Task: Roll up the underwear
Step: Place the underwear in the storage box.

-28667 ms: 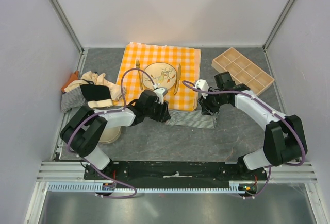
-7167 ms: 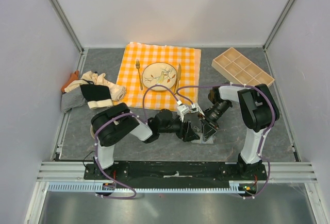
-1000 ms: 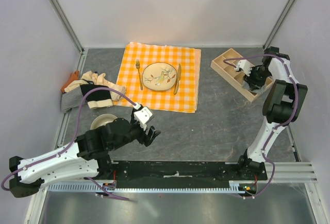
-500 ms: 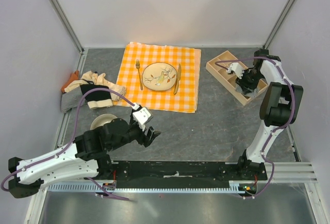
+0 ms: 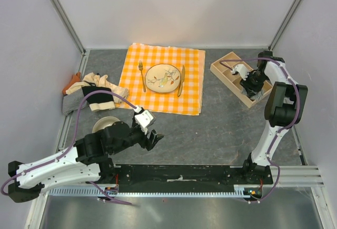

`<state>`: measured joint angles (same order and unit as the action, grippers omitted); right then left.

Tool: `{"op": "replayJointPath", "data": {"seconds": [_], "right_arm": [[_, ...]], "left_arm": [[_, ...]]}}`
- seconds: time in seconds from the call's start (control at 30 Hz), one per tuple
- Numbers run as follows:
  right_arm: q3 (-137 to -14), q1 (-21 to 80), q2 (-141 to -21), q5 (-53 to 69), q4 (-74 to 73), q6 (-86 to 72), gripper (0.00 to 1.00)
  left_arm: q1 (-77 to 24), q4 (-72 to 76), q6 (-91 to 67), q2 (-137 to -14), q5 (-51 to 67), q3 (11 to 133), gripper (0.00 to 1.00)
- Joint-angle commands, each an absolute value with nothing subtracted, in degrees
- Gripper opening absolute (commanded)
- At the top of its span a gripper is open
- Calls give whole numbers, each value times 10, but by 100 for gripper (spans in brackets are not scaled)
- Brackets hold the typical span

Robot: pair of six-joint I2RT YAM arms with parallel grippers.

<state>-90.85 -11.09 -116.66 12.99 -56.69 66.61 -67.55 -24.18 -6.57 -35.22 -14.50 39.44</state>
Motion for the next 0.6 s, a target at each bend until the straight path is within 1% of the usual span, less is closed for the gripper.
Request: {"op": "replayJointPath", "data": {"seconds": [0.0, 0.2, 0.43, 0.53, 0.57], "right_arm": [[-847, -109, -1289, 81, -562, 653, 0], [-864, -107, -1312, 40, -579, 657, 0], [-888, -107, -1313, 65, -600, 650, 0], [-910, -109, -1296, 83, -618, 642, 4], [-915, -111, -1291, 86, -620, 641, 10]], "left_arm": [[-679, -233, -44, -352, -144, 410, 74], [-679, -232, -44, -354, -144, 408, 74], [-679, -232, -44, -355, -148, 409, 74], [-679, -233, -44, -354, -149, 407, 74], [-679, -233, -44, -354, -149, 408, 74]]}}
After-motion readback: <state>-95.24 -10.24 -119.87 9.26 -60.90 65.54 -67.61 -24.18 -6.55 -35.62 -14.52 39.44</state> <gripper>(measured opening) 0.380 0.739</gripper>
